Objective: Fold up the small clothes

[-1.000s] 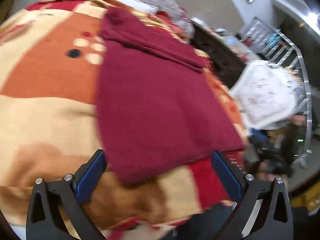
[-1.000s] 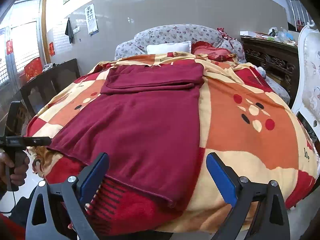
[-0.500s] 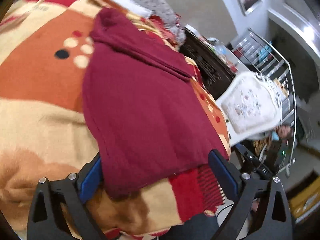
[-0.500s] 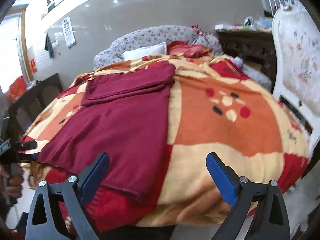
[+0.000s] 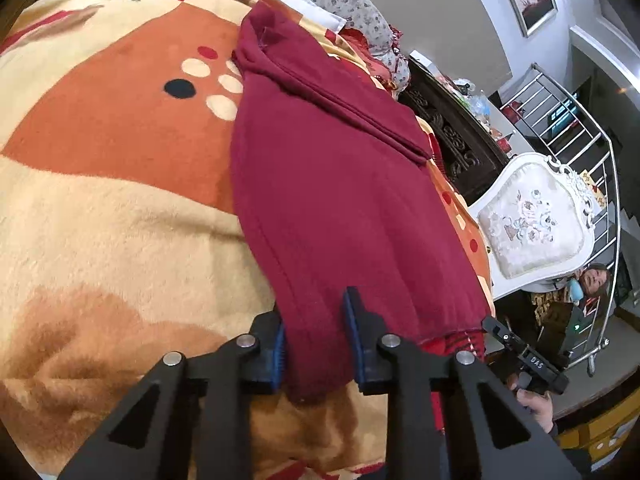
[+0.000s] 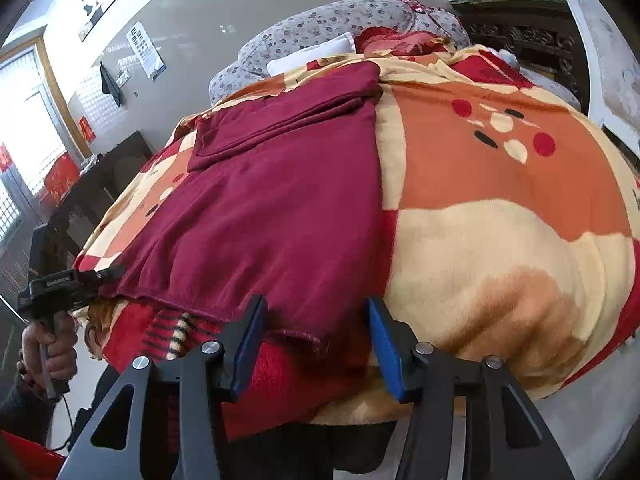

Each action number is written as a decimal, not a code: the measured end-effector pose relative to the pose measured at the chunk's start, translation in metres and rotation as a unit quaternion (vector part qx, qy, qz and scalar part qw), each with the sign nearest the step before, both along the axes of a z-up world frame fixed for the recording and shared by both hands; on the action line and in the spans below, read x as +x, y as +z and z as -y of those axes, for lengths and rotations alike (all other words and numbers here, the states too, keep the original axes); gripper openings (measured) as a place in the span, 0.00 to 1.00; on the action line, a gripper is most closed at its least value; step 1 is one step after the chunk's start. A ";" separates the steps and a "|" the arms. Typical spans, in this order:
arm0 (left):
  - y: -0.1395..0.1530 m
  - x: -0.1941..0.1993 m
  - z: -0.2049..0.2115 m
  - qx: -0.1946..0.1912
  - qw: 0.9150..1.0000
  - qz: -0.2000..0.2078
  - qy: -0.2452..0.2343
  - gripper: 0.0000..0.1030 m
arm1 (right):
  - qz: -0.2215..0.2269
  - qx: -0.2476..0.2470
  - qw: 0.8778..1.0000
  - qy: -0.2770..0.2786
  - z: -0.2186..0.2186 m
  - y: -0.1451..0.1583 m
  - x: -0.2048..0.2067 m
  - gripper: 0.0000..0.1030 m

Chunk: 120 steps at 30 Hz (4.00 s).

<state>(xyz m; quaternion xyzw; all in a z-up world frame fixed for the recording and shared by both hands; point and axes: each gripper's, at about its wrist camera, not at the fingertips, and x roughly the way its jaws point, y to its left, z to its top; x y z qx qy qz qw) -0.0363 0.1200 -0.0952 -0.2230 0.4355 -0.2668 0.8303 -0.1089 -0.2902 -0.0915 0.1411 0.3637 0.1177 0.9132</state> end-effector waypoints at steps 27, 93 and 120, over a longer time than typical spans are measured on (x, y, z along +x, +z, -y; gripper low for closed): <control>-0.001 -0.006 -0.004 -0.009 1.000 0.014 0.010 0.19 | 0.042 0.071 0.996 0.018 0.007 0.003 -0.010 0.23; 0.097 0.366 0.101 0.279 0.946 0.123 0.113 0.60 | 0.081 -0.078 0.994 0.013 -0.031 0.107 0.370 0.55; 0.054 0.251 0.051 0.135 0.987 0.075 0.049 0.76 | 0.043 -0.144 0.987 0.053 -0.036 0.085 0.297 0.74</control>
